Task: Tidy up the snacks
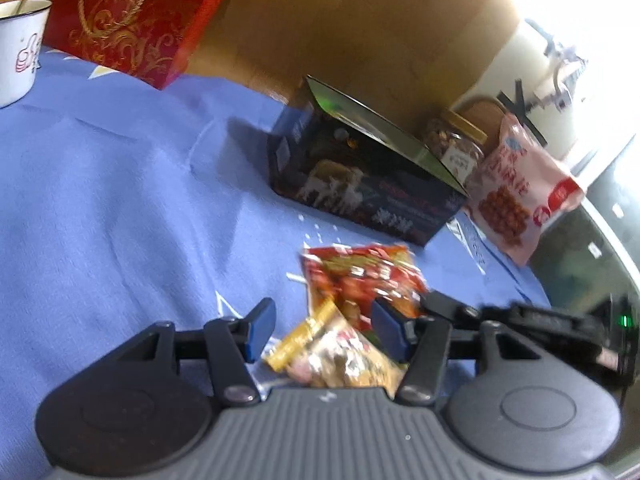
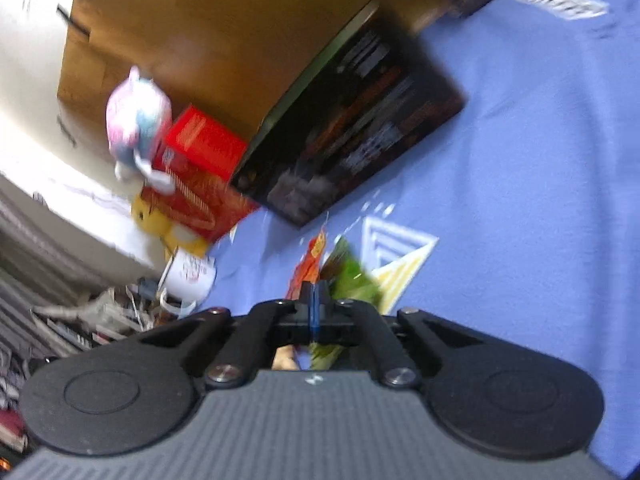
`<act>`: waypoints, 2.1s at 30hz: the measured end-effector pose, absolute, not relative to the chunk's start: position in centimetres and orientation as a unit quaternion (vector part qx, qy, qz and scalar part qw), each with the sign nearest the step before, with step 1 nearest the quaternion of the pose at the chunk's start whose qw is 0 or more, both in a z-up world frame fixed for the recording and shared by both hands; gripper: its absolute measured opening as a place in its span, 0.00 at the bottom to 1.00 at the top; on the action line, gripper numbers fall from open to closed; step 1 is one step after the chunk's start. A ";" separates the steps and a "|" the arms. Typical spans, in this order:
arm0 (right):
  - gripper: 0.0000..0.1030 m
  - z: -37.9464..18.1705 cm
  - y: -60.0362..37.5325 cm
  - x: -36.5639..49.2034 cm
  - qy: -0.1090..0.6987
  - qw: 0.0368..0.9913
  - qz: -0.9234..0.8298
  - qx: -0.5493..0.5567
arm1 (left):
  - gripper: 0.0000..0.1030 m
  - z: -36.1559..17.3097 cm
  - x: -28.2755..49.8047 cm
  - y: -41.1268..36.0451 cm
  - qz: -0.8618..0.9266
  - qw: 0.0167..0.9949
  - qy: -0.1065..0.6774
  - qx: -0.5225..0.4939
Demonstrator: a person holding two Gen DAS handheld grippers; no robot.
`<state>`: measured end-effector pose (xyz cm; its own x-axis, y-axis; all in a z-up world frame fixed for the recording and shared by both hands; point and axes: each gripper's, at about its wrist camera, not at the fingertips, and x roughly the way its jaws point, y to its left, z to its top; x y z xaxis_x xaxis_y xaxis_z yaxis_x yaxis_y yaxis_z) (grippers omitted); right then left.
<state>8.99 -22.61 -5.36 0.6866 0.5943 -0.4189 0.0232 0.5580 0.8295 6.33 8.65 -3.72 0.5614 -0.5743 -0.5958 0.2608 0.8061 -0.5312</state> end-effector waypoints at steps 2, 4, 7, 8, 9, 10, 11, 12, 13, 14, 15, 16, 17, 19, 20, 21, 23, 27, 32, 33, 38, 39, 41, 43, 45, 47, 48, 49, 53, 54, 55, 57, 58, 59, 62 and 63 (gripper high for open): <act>0.02 -5.3 -24.4 8.0 0.339 0.806 0.162 0.457 | 0.54 -3.6 7.0 8.5 -0.240 0.859 0.405 -0.200; 0.02 -5.0 -26.4 6.7 0.317 0.817 0.132 0.464 | 0.54 -3.5 7.6 8.0 -0.247 0.856 0.406 -0.203; 0.02 -4.8 -28.7 5.0 0.299 0.831 0.082 0.462 | 0.55 -3.1 7.8 6.7 -0.261 0.856 0.401 -0.199; 0.03 -4.6 -29.1 4.5 0.297 0.833 0.078 0.461 | 0.57 -3.0 8.0 6.3 -0.263 0.856 0.401 -0.195; 0.07 -4.6 -29.3 4.4 0.297 0.830 0.086 0.464 | 0.57 -2.9 8.2 5.9 -0.259 0.858 0.401 -0.191; 0.07 -4.5 -29.2 4.5 0.301 0.827 0.098 0.464 | 0.57 -2.9 8.5 5.7 -0.254 0.861 0.400 -0.186; 0.07 -4.4 -28.8 4.7 0.308 0.823 0.116 0.463 | 0.57 -2.9 8.9 5.6 -0.244 0.864 0.401 -0.181; 0.08 -4.3 -28.1 5.1 0.315 0.821 0.132 0.459 | 0.57 -2.9 9.2 5.7 -0.236 0.867 0.401 -0.179; 0.09 -4.3 -27.4 5.4 0.324 0.819 0.147 0.451 | 0.57 -3.0 9.5 5.9 -0.227 0.869 0.403 -0.177; 0.15 -4.2 -26.4 5.9 0.332 0.819 0.159 0.441 | 0.58 -3.1 9.8 6.1 -0.219 0.870 0.405 -0.177; 0.21 -4.1 -25.5 6.4 0.338 0.820 0.166 0.431 | 0.60 -3.3 10.1 6.4 -0.212 0.869 0.408 -0.180; 0.24 -4.1 -24.7 6.8 0.342 0.823 0.171 0.420 | 0.60 -3.5 10.4 6.7 -0.210 0.866 0.415 -0.185; 0.31 -4.0 -24.1 7.3 0.347 0.826 0.172 0.411 | 0.60 -3.9 10.7 6.8 -0.215 0.859 0.424 -0.191; 0.35 -4.2 -23.1 8.7 0.354 0.832 0.172 0.391 | 0.61 -4.2 10.8 6.8 -0.224 0.853 0.429 -0.196; 0.37 -4.3 -22.7 9.6 0.358 0.837 0.168 0.379 | 0.61 -4.2 10.8 6.7 -0.226 0.853 0.430 -0.193; 0.37 -4.6 -22.5 10.5 0.364 0.840 0.160 0.370 | 0.61 -4.3 10.9 6.6 -0.229 0.852 0.431 -0.193; 0.35 -5.5 -22.2 12.3 0.372 0.833 0.159 0.377 | 0.59 -4.6 11.2 6.4 -0.247 0.842 0.433 -0.207; 0.19 -6.2 -20.7 14.2 0.387 0.822 0.184 0.375 | 0.52 -5.0 11.5 5.2 -0.261 0.842 0.424 -0.208; 0.12 -5.9 -20.8 13.5 0.358 0.845 0.168 0.359 | 0.37 -5.4 12.1 5.2 -0.255 0.842 0.420 -0.222; 0.10 -5.7 -21.0 13.5 0.352 0.844 0.167 0.367 | 0.36 -5.4 12.2 5.3 -0.255 0.840 0.422 -0.228; 0.05 -3.1 -21.6 13.0 0.314 0.851 0.181 0.380 | 0.36 -3.6 11.9 5.5 -0.278 0.835 0.402 -0.254; 0.05 -2.3 -21.5 13.1 0.306 0.855 0.183 0.377 | 0.37 -2.9 12.0 5.5 -0.282 0.838 0.392 -0.255; 0.05 -0.5 -21.7 13.5 0.283 0.864 0.189 0.372 | 0.37 -1.2 12.7 5.2 -0.290 0.841 0.376 -0.258; 0.05 1.3 -21.8 14.6 0.262 0.876 0.191 0.357 | 0.37 0.5 14.0 4.7 -0.295 0.847 0.361 -0.254; 0.05 2.6 -21.9 16.0 0.251 0.889 0.177 0.340 | 0.41 2.4 15.8 3.7 -0.298 0.856 0.343 -0.246; 0.10 3.3 -22.4 18.0 0.241 0.902 0.155 0.321 | 0.50 3.5 17.7 2.1 -0.304 0.864 0.328 -0.230; 0.13 3.3 -22.5 18.7 0.240 0.912 0.140 0.303 | 0.55 3.7 18.6 1.2 -0.304 0.868 0.326 -0.219; 0.17 3.3 -22.6 19.6 0.243 0.925 0.110 0.270 | 0.57 3.7 19.5 0.1 -0.299 0.872 0.329 -0.203; 0.37 3.0 -24.7 16.8 0.219 0.941 0.055 0.253 | 0.57 2.8 20.0 -2.5 -0.281 0.881 0.345 -0.163; 0.38 2.9 -25.0 15.7 0.212 0.941 0.060 0.256 | 0.57 2.6 19.3 -2.6 -0.289 0.879 0.342 -0.164; 0.39 2.7 -25.4 14.2 0.208 0.944 0.055 0.250 | 0.57 2.4 18.9 -2.5 -0.290 0.879 0.340 -0.164; 0.47 1.9 -25.6 12.1 0.207 0.946 0.047 0.245 | 0.57 2.1 17.5 -2.3 -0.292 0.879 0.340 -0.163; 0.49 1.1 -25.8 10.8 0.213 0.942 0.046 0.254 | 0.57 2.0 16.8 -2.0 -0.296 0.878 0.339 -0.165; 0.49 0.4 -25.8 9.9 0.221 0.937 0.048 0.267 | 0.58 2.2 15.9 -1.6 -0.298 0.881 0.330 -0.162; 0.49 -1.7 -25.5 7.4 0.247 0.915 0.066 0.312 | 0.58 2.9 13.5 -0.3 -0.305 0.881 0.328 -0.153; 0.49 -2.3 -25.3 6.9 0.259 0.906 0.072 0.327 | 0.58 3.2 12.8 0.1 -0.303 0.884 0.324 -0.148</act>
